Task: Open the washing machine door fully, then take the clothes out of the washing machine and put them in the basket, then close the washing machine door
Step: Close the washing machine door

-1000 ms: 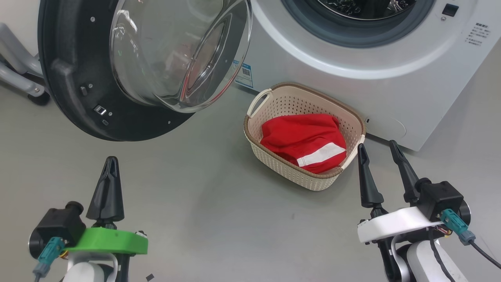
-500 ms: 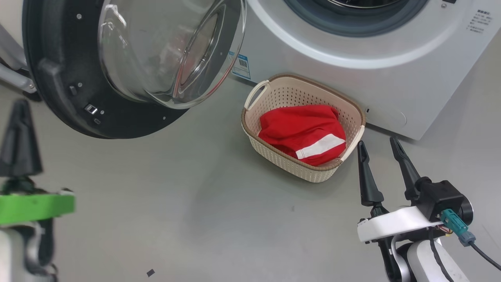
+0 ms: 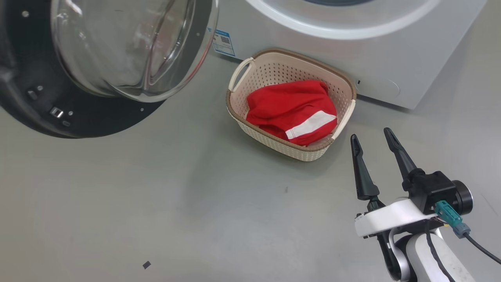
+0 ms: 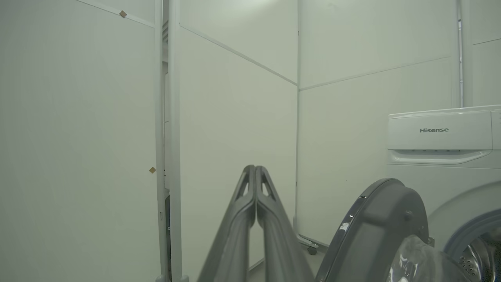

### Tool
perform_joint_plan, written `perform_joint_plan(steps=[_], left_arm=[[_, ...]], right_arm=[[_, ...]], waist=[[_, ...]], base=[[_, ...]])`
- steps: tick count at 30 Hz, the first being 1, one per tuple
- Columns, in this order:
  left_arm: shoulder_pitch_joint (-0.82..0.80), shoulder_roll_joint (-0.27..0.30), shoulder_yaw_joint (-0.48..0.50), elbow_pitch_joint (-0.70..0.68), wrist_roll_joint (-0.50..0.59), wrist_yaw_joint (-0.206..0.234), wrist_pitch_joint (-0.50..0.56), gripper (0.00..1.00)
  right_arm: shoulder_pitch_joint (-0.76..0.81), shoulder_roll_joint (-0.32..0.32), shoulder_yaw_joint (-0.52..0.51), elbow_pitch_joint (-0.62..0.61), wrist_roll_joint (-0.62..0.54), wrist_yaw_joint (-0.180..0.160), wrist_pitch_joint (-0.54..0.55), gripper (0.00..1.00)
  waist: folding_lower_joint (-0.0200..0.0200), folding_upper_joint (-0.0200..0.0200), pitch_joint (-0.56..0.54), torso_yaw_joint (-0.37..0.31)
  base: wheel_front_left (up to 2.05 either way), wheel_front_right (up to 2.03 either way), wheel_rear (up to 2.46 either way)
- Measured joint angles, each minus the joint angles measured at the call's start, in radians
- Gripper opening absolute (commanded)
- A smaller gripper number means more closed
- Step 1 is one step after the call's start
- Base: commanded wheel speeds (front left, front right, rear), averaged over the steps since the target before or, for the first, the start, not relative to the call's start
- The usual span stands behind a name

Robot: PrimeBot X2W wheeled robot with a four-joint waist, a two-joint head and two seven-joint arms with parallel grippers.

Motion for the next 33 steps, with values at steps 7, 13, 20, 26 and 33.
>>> perform_joint_plan(steps=[7, 13, 20, 26, 33], left_arm=[[-0.111, 0.018, 0.102, 0.206, -0.183, -0.001, 0.105, 0.00], [-0.193, 0.021, 0.169, 0.391, -0.278, 0.064, 0.211, 0.00], [-0.317, -0.024, 0.271, 0.563, -0.479, 0.132, 0.337, 0.00], [-0.364, -0.029, 0.304, 0.667, -0.550, 0.174, 0.450, 0.00], [-0.407, -0.021, 0.297, 0.751, -0.586, 0.186, 0.548, 0.00]], right_arm=[[-0.017, -0.002, 0.013, 0.000, -0.003, 0.004, 0.010, 1.00], [-0.022, -0.004, 0.010, -0.007, -0.006, 0.002, 0.018, 1.00], [-0.034, -0.003, 0.008, -0.008, -0.007, 0.002, 0.018, 1.00], [-0.035, -0.003, 0.009, -0.007, -0.007, 0.002, 0.018, 1.00], [-0.035, -0.001, 0.011, -0.007, -0.007, 0.002, 0.018, 1.00]], waist=[[0.0000, 0.0000, 0.027, -0.044], [0.0000, 0.0000, 0.049, -0.070], [0.0000, 0.0000, 0.056, -0.083], [0.0000, 0.0000, 0.054, -0.086], [0.0000, 0.0000, 0.054, -0.088]], base=[[0.00, 0.00, 0.00], [0.00, 0.00, 0.00], [0.00, 0.00, 0.00], [0.00, 0.00, 0.00], [0.00, 0.00, 0.00]])
